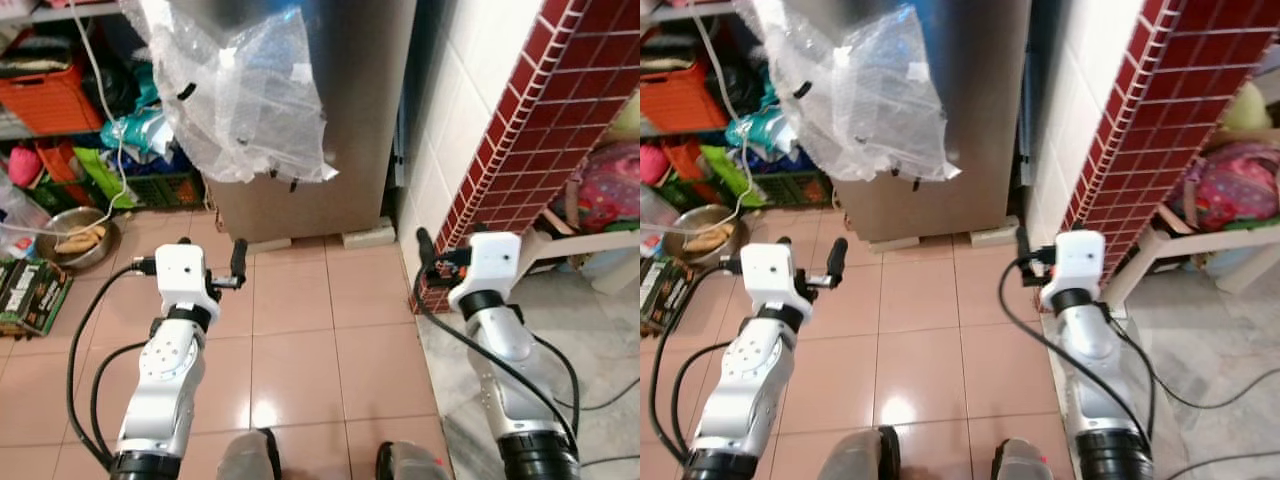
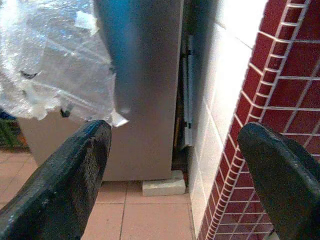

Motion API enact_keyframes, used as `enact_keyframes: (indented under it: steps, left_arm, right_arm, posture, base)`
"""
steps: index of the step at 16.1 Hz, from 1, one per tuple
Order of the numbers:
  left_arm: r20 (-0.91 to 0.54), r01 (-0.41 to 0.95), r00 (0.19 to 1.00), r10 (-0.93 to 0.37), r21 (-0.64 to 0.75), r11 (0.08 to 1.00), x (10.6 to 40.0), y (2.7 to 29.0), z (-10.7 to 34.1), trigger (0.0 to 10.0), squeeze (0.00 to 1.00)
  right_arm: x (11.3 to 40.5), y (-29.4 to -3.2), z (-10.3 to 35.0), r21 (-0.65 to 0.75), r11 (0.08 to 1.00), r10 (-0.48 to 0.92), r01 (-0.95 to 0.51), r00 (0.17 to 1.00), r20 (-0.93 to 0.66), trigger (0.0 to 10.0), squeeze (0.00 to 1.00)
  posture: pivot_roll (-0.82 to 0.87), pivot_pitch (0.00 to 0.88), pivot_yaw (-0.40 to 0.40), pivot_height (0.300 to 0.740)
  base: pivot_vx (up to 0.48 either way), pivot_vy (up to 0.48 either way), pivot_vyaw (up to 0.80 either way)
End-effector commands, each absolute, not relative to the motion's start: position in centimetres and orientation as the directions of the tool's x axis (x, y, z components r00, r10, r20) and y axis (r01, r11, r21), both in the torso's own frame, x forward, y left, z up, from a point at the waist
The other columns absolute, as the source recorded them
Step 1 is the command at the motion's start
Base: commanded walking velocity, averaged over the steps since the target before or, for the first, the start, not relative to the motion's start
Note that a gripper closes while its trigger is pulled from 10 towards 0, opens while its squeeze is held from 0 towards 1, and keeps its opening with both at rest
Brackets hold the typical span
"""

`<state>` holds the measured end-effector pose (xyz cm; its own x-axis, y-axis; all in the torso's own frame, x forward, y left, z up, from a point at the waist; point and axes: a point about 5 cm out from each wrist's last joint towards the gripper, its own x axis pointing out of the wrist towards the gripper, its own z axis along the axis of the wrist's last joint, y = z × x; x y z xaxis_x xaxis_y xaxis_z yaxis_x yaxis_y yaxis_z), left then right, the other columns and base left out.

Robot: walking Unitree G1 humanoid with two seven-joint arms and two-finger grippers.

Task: Restocking fridge

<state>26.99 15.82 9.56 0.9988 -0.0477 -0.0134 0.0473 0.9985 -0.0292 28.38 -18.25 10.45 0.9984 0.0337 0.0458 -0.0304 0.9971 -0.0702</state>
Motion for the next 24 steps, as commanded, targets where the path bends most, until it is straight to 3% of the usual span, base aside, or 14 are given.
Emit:
enact_keyframes:
  steps: [1,9,20,24]
  left_arm:
    - [-0.041,0.034,0.999,-0.035,-0.024,0.999,27.00,16.50,9.20,10.0,0.00]
    - [-0.032,0.076,0.996,-0.079,-0.066,0.995,27.19,15.94,9.24,10.0,0.00]
    - [-0.030,0.075,0.997,-0.077,-0.083,0.994,27.33,16.08,9.17,10.0,0.00]
    - [0.003,0.121,0.993,-0.121,-0.113,0.986,27.11,16.05,9.51,10.0,0.00]
  right_arm:
    - [28.73,-18.03,10.57,-0.065,0.997,0.034,-0.031,0.998,0.053,10.0,0.00]
    - [28.67,-18.25,10.43,-0.069,0.997,0.024,-0.021,0.998,0.054,10.0,0.00]
    - [28.68,-18.65,10.42,-0.079,0.997,0.014,-0.011,0.999,0.043,10.0,0.00]
    - [28.61,-18.69,10.42,-0.084,0.996,0.015,-0.011,0.999,0.044,10.0,0.00]
  posture:
    - [-0.02,0.087,0.060,0.740]
    - [-0.03,0.086,0.058,0.740]
    - [-0.03,0.095,0.048,0.740]
    - [-0.04,0.097,0.045,0.740]
  base:
    - [0.000,0.480,0.00]
    - [0.000,0.060,0.00]
    - [0.000,0.480,0.00]
    - [0.000,0.000,0.00]
